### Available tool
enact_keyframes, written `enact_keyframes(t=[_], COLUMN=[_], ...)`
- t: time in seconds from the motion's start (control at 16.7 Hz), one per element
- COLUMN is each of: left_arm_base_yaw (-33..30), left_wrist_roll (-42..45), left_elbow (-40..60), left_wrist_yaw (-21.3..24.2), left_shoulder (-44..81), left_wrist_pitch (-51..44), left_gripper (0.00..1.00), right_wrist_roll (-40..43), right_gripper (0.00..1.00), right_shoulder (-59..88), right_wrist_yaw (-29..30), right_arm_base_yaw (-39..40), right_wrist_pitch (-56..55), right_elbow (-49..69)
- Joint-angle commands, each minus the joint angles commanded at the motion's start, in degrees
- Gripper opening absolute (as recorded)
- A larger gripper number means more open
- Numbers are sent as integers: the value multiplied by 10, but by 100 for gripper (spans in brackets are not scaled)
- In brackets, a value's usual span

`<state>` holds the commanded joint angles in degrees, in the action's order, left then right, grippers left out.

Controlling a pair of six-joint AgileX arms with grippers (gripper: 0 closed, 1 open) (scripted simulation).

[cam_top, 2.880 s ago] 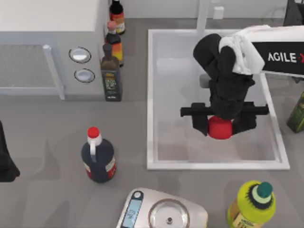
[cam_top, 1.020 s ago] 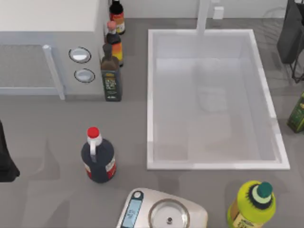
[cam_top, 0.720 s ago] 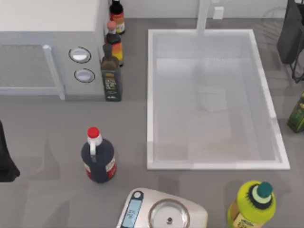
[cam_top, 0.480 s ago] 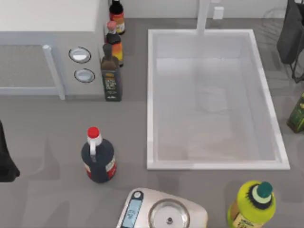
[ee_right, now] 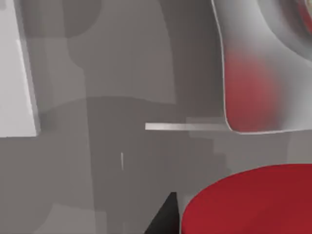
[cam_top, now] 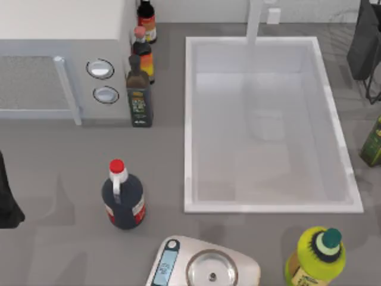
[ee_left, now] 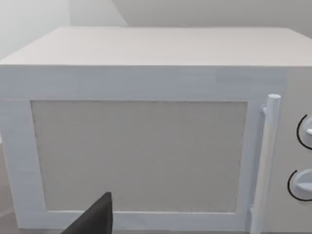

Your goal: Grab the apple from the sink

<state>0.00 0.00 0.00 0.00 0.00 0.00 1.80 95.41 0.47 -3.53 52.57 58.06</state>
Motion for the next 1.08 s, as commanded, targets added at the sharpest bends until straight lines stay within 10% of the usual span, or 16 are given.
enact_keyframes(t=[0.3,1.08], left_arm_base_yaw=[0,0], left_wrist_roll=[0,0], left_elbow=[0,0], left_wrist_yaw=[0,0], left_shoulder=[0,0], left_wrist_pitch=[0,0], left_gripper=[100,100], right_wrist_roll=[4,4], right_gripper=[0,98], right_shoulder=[4,4], right_wrist_yaw=[-5,-5], right_arm_base_yaw=[7,7], right_wrist_pitch=[-5,-5], right_elbow=[-2,-2])
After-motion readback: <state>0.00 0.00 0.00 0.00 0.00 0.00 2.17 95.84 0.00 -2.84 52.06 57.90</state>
